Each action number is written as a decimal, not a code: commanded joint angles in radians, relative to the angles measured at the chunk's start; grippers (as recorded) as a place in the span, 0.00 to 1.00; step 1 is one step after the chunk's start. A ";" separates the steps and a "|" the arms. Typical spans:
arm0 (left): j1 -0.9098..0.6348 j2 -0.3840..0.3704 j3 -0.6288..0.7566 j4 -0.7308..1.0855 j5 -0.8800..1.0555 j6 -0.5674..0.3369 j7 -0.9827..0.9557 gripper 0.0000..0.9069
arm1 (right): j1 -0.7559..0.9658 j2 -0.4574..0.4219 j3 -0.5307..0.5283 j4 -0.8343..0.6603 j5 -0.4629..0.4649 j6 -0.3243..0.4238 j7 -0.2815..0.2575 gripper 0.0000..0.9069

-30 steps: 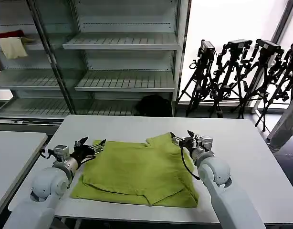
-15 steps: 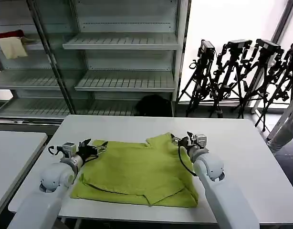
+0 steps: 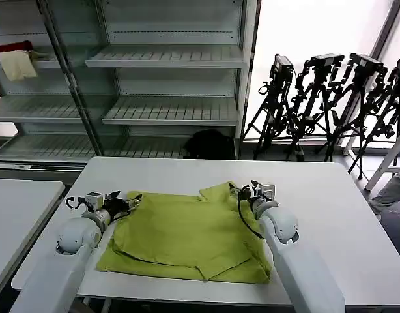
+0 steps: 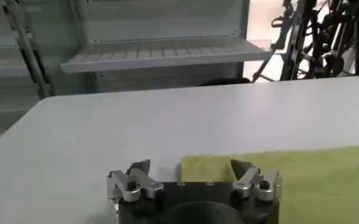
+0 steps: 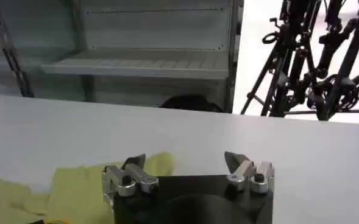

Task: Fold and organize the clothes.

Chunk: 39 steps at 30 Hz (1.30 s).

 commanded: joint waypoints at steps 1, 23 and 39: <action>-0.015 -0.003 0.004 0.032 0.012 0.000 0.007 0.77 | 0.004 0.004 -0.001 -0.014 -0.012 0.000 0.001 1.00; 0.004 -0.010 0.000 0.003 0.014 -0.001 0.014 0.58 | -0.015 0.001 -0.035 -0.012 -0.044 -0.001 -0.015 0.07; 0.022 -0.013 0.000 -0.019 0.015 -0.001 0.018 0.01 | -0.018 0.004 -0.032 0.025 -0.022 0.002 -0.012 0.00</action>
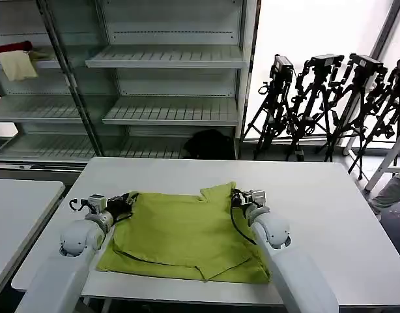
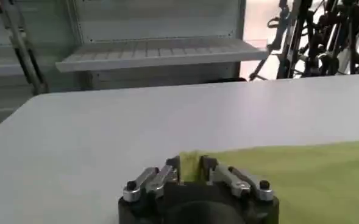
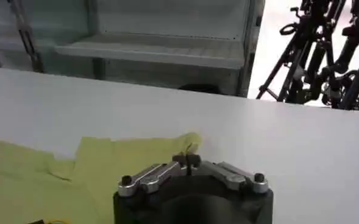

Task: Fold and organize the clothes.

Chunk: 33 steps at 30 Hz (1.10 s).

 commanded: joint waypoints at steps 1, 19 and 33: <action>0.000 0.000 0.002 -0.003 0.001 0.001 0.003 0.01 | 0.000 0.003 -0.001 0.013 0.003 0.000 0.000 0.00; 0.061 0.025 -0.093 -0.166 -0.155 -0.003 -0.032 0.00 | -0.055 -0.030 0.023 0.194 0.138 0.004 0.059 0.00; 0.247 0.052 -0.185 -0.337 -0.196 -0.003 0.022 0.00 | -0.340 -0.089 0.085 0.490 0.194 0.003 0.074 0.00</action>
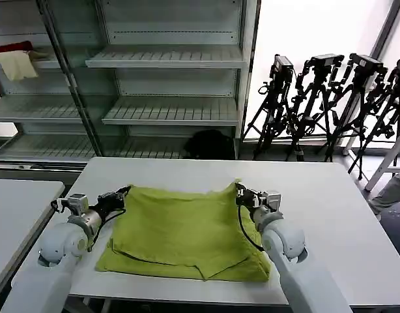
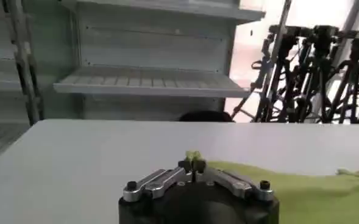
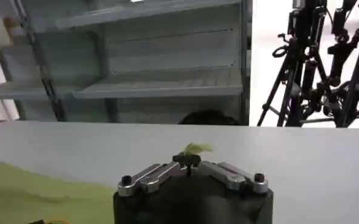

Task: Fold and organize the clothes.

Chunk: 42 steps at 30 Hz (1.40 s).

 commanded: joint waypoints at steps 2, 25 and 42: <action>0.124 0.009 -0.054 -0.102 -0.026 -0.001 0.035 0.00 | -0.188 -0.016 0.030 0.184 0.024 0.000 0.002 0.00; 0.393 0.039 -0.212 -0.204 0.032 -0.001 0.109 0.00 | -0.479 -0.036 0.101 0.352 -0.079 0.005 -0.073 0.00; 0.427 0.039 -0.243 -0.212 0.062 -0.002 0.123 0.00 | -0.546 -0.027 0.130 0.368 -0.120 0.006 -0.125 0.00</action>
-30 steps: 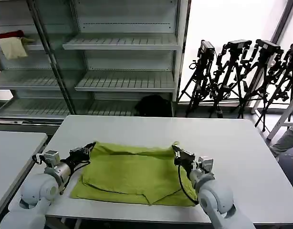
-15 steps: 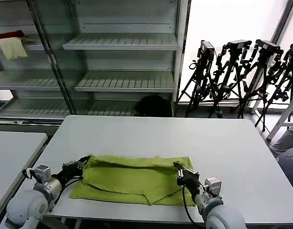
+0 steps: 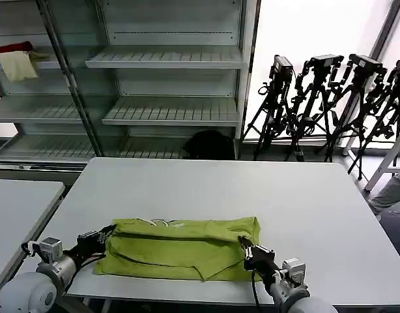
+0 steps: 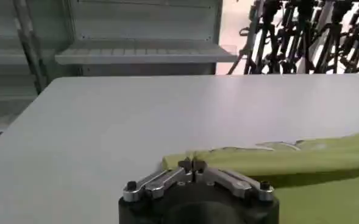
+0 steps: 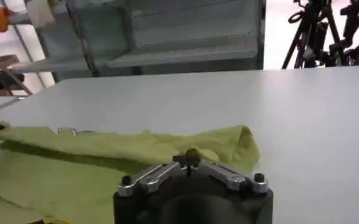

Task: Fold and organize the clothes.

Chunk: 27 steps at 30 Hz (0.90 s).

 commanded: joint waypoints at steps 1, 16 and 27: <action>0.024 0.000 -0.015 -0.009 0.004 0.000 0.004 0.00 | -0.032 0.000 0.004 0.017 -0.015 0.000 -0.011 0.00; 0.070 0.008 -0.040 -0.043 0.007 0.000 0.003 0.00 | -0.075 -0.005 0.020 0.071 -0.003 0.000 -0.016 0.00; 0.077 0.010 -0.050 -0.045 0.025 0.001 0.000 0.93 | -0.093 -0.017 0.047 0.082 0.020 0.000 -0.012 1.00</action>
